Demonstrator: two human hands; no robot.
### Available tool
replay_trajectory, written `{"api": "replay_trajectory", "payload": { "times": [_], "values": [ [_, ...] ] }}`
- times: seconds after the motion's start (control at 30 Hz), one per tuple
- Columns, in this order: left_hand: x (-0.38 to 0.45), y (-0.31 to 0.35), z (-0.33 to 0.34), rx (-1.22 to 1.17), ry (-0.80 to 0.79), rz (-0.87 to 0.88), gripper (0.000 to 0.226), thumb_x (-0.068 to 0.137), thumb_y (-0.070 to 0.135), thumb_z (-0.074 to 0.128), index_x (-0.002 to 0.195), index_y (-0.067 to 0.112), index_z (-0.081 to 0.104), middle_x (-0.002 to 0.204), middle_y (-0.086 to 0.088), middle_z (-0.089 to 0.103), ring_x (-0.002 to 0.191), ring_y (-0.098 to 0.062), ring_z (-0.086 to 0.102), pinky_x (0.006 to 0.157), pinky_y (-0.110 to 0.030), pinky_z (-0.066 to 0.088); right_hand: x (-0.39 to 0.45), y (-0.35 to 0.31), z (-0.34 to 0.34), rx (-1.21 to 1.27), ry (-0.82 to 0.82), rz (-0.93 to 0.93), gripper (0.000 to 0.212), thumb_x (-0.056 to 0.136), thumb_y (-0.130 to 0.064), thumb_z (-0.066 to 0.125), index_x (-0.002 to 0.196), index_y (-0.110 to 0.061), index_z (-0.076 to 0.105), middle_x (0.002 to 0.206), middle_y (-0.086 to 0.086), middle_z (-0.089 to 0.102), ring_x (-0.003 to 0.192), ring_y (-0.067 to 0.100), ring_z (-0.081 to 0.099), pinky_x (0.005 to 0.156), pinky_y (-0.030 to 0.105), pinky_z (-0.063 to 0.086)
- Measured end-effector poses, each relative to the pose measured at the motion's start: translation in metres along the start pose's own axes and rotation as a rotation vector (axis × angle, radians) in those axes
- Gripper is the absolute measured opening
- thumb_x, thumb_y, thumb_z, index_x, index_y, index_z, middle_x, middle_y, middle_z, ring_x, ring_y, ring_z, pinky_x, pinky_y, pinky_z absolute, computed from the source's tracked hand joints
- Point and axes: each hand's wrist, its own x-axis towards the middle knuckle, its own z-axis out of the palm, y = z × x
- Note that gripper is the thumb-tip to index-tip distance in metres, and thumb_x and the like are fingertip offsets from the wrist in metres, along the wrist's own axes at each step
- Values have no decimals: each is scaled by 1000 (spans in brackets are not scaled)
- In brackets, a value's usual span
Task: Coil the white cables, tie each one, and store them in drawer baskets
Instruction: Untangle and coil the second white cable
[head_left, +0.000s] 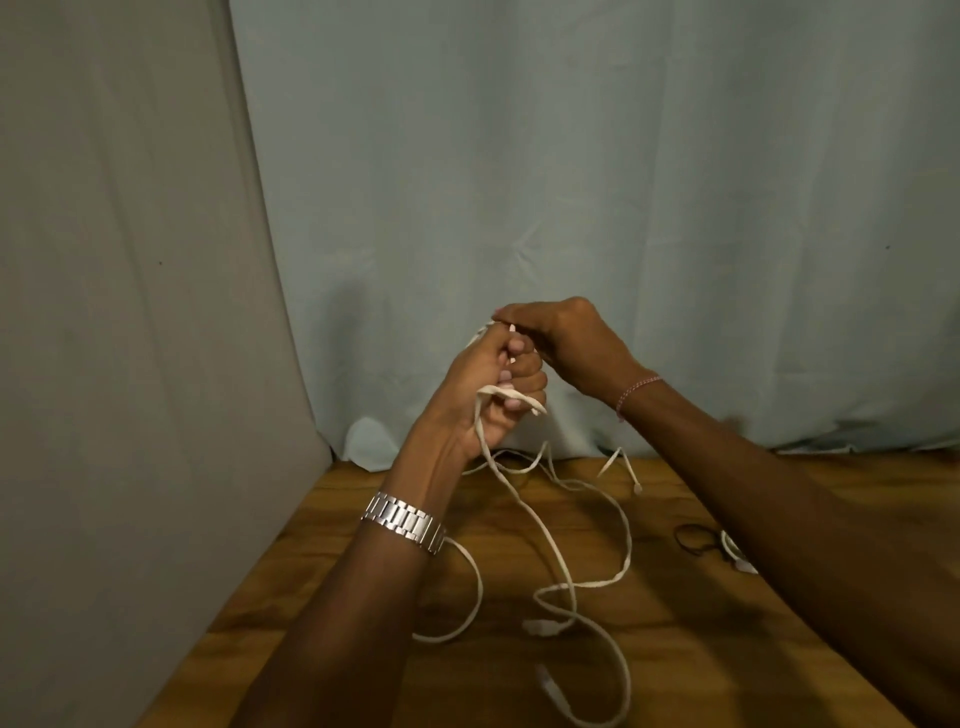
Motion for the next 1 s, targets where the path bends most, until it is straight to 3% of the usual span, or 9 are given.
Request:
{"api": "replay_trajectory", "payload": {
  "times": [0.2, 0.4, 0.5, 0.63, 0.77, 0.83, 0.9, 0.93, 1.0],
  "values": [
    [-4, 2, -1, -132, -27, -54, 41, 102, 12, 32, 63, 13, 46, 50, 4, 29, 38, -4, 26, 37, -15, 22, 13, 17, 18, -47, 136, 104, 37, 84, 14, 63, 113, -6, 74, 102, 13, 78, 85, 30, 76, 75, 42, 62],
    [-13, 5, 1, -149, -73, -32, 31, 101, 9, 33, 72, 13, 44, 53, 4, 30, 42, -5, 29, 40, -17, 27, 34, 25, 20, -79, 245, 188, 21, 92, -1, 61, 107, -3, 75, 90, 18, 77, 76, 35, 75, 72, 45, 62],
    [-17, 3, 1, -102, -106, -36, 28, 100, 9, 34, 74, 14, 43, 54, 5, 30, 43, -5, 28, 40, -18, 29, 38, 33, 23, -102, 244, 235, 24, 91, -1, 56, 104, -1, 76, 90, 21, 77, 78, 38, 74, 77, 45, 61],
    [-26, -13, 6, -49, -145, -83, 30, 102, 14, 34, 74, 15, 45, 51, 7, 29, 40, -3, 27, 38, -18, 29, 41, 64, 14, -167, 190, 482, 30, 88, 5, 56, 106, -6, 77, 102, 18, 77, 97, 37, 71, 87, 31, 43],
    [-26, -13, 4, -22, -132, -82, 32, 101, 15, 32, 71, 19, 42, 50, 7, 28, 38, -3, 25, 34, -16, 24, 40, 65, 11, -174, 46, 532, 26, 94, 1, 59, 112, -5, 76, 105, 22, 75, 103, 42, 66, 92, 44, 54],
    [-24, -7, 4, 17, -90, -55, 32, 100, 15, 32, 69, 20, 40, 49, 8, 27, 37, -3, 23, 32, -16, 19, 38, 54, 7, -183, -37, 515, 39, 94, -7, 65, 133, -8, 64, 121, 22, 70, 114, 44, 62, 98, 47, 52],
    [-22, -2, 4, 39, -57, -39, 32, 99, 15, 30, 69, 21, 38, 49, 8, 26, 37, -3, 22, 31, -16, 18, 32, 40, 1, -156, -94, 414, 68, 89, -22, 76, 149, -11, 47, 142, 17, 59, 121, 40, 60, 104, 46, 49],
    [-21, 0, 2, 43, -44, -35, 33, 100, 15, 30, 68, 22, 38, 49, 8, 25, 37, -3, 21, 31, -16, 18, 29, 31, -2, -117, -81, 341, 77, 85, -27, 80, 151, -12, 44, 149, 13, 54, 116, 36, 64, 104, 42, 49],
    [-18, 5, 1, 43, -22, -22, 38, 102, 19, 29, 66, 22, 39, 48, 8, 26, 37, -3, 21, 32, -16, 16, 20, 9, -6, -14, -10, 154, 67, 85, -26, 80, 145, -14, 52, 147, 9, 56, 85, 23, 71, 89, 29, 54]
  ]
}}
